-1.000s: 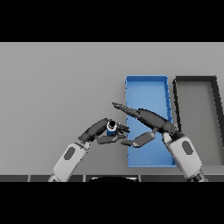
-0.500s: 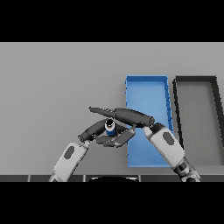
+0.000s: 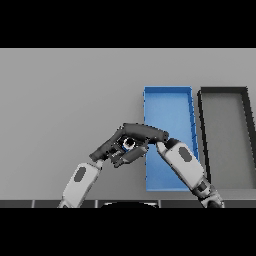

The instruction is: Pick up the blue pipe and place it into the blue bin.

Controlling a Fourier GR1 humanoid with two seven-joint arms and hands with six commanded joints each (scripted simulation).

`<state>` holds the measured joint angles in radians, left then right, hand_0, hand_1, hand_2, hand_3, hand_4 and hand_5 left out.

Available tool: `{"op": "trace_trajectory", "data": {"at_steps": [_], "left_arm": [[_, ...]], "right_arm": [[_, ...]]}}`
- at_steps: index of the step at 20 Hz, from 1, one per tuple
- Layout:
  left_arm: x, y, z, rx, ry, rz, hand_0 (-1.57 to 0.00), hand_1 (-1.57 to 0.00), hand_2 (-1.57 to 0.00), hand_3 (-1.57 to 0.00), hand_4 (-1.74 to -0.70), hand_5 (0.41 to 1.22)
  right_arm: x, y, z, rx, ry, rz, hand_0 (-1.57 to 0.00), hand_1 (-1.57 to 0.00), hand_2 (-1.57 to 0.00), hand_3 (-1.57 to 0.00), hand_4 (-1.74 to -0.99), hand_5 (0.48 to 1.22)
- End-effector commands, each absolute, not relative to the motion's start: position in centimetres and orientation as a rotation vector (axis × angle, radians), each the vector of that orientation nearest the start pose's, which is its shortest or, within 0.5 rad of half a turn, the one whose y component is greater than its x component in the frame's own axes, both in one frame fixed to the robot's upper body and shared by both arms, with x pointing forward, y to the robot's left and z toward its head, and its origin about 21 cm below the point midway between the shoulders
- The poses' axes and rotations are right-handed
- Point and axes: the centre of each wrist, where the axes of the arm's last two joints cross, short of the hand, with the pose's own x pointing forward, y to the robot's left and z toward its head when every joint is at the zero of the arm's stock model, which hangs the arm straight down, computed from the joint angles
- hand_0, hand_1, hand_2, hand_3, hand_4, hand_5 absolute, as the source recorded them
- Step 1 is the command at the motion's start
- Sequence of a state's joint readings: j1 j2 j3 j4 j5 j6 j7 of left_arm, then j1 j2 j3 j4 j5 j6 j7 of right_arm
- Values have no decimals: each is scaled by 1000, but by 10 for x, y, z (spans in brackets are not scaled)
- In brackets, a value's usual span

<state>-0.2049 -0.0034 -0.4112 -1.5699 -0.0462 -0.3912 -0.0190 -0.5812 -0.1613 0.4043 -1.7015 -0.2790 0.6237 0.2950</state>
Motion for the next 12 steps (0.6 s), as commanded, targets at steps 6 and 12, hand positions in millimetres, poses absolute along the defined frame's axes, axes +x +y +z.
{"op": "trace_trajectory", "data": {"at_steps": [6, 12], "left_arm": [[265, 103, 41, -630, -1706, -783, -1571, -1571, -1551, -1417, -1729, 1221], [264, 108, 45, -605, -1705, -783, -1571, -1571, -1566, -1264, -1734, 1221]], "right_arm": [[287, -96, 165, 756, -1677, 1300, -1490, -1492, -1492, -1458, -1485, 1106], [283, -95, 161, 827, -1634, 1194, -1550, -1550, -1550, -1541, -1495, 1191]]}}
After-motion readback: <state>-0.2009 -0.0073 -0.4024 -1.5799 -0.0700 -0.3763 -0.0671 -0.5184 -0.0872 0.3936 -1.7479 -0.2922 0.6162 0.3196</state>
